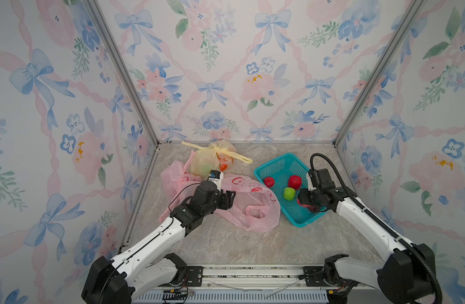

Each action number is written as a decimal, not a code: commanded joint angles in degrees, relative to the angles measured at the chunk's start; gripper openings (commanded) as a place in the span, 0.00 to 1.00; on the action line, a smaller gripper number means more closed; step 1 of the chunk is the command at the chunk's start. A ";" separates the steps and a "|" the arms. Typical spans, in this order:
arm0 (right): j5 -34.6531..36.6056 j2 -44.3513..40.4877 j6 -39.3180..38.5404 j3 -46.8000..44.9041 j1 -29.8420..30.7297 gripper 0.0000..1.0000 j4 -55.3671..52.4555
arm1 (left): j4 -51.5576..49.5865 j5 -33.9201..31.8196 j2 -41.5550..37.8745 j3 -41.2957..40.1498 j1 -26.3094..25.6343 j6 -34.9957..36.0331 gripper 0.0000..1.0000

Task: Untie the knot of a plastic bag & take out the apple
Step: Place the apple in the basket, then pick up the plastic bag at the center of the board.

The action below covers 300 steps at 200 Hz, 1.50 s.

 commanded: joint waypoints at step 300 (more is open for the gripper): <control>-8.08 21.76 -11.31 29.16 23.54 0.07 0.03 | -13.87 -10.07 -1.06 15.76 6.45 3.41 0.66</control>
